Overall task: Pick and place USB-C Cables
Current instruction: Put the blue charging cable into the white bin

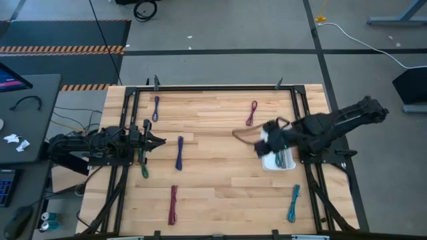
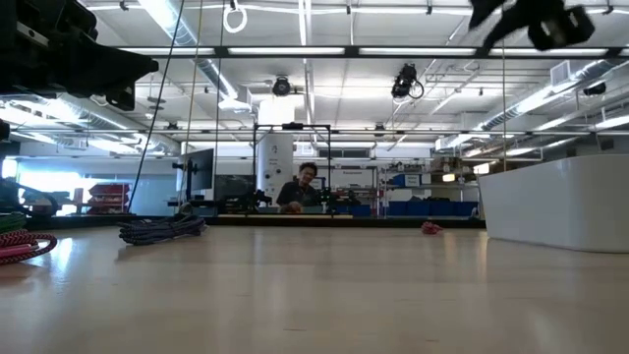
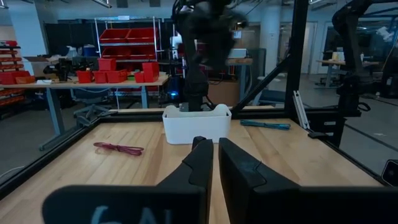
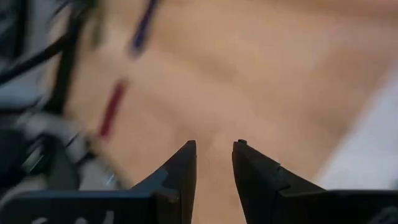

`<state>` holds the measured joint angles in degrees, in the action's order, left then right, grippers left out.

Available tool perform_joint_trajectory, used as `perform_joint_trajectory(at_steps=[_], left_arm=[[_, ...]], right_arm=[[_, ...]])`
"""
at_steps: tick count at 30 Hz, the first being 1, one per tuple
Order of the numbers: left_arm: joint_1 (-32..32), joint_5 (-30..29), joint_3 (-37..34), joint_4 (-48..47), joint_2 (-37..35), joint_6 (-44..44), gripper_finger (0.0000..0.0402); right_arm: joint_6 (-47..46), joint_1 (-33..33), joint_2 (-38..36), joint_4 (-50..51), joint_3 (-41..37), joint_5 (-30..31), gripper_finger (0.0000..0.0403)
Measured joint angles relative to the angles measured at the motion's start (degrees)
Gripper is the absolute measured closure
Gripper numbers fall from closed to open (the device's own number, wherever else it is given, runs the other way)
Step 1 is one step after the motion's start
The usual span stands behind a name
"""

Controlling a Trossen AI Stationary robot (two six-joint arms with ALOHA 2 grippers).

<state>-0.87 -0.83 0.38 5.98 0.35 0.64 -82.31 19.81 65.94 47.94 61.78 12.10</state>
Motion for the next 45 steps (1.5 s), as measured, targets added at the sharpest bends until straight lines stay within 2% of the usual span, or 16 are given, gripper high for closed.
perform_joint_trajectory(at_steps=[3,6,10,15,18,24,28,33,38,45], left_arm=[[0.0,0.0,0.0,0.0,0.0,0.0,0.0363],[0.0,0.0,0.0,0.0,0.0,0.0,0.0364],[0.0,0.0,0.0,0.0,0.0,0.0,0.0369],[0.0,0.0,0.0,0.0,0.0,0.0,0.0370],[0.0,0.0,0.0,0.0,0.0,0.0,0.0366],[0.0,0.0,0.0,0.0,0.0,0.0,0.0365],[0.0,0.0,0.0,0.0,0.0,0.0,0.0371],[0.0,0.0,0.0,0.0,0.0,0.0,0.0373],[0.0,0.0,0.0,0.0,0.0,0.0,0.0365],[0.0,0.0,0.0,0.0,0.0,0.0,0.0367]], right_arm=[[-2.7,7.0,1.7,-6.8,0.0,-2.6,0.0294],[-9.2,13.5,4.2,-9.9,0.0,-6.3,0.0294],[-19.8,20.6,8.0,-9.6,0.0,-16.0,0.0294],[-34.8,26.2,13.0,-4.8,-1.0,-30.3,0.0292],[-40.9,28.4,14.9,-5.1,-4.1,-34.7,0.0285],[-50.6,30.5,15.8,-12.2,-12.6,-36.7,0.0240],[-51.3,30.3,15.8,-16.7,-17.7,-35.1,0.0187],[-51.5,29.9,15.8,-19.1,-23.1,-36.9,0.0135],[-51.4,29.7,16.2,-23.4,-27.2,-35.7,0.0138],[-48.5,28.9,19.0,-24.4,-28.2,-32.0,0.0188]])
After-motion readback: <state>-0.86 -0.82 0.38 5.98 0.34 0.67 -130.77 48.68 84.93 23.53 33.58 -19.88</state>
